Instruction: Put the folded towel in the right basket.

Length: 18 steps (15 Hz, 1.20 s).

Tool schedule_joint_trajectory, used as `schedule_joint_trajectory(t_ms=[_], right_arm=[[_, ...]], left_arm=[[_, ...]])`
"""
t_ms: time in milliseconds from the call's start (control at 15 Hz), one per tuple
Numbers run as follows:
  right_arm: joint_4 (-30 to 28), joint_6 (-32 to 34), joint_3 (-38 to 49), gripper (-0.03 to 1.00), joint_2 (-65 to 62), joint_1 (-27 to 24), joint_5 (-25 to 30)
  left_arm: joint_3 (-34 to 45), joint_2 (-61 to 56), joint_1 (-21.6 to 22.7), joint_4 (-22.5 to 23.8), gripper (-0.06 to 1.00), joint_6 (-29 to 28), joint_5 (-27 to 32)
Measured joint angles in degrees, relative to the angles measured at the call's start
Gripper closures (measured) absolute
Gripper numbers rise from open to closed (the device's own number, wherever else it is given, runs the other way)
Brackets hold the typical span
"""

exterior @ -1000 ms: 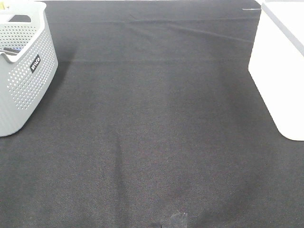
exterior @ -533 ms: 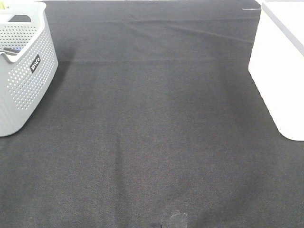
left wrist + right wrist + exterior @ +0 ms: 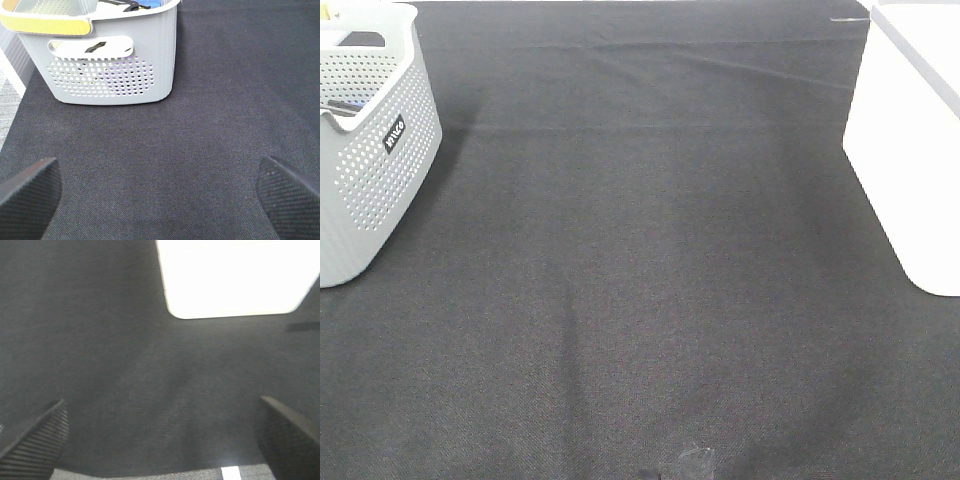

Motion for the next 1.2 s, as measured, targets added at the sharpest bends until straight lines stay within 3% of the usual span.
schedule_joint_trajectory(t_ms=[200, 1200], right_arm=[[0.11, 0.00, 0.00, 0.00, 0.00, -5.39, 0.00], [1.03, 0.00, 0.00, 0.00, 0.00, -5.50, 0.00]], left_arm=[[0.00, 0.00, 0.00, 0.00, -0.05, 0.00, 0.00], [0.00, 0.00, 0.00, 0.00, -0.05, 0.00, 0.00]])
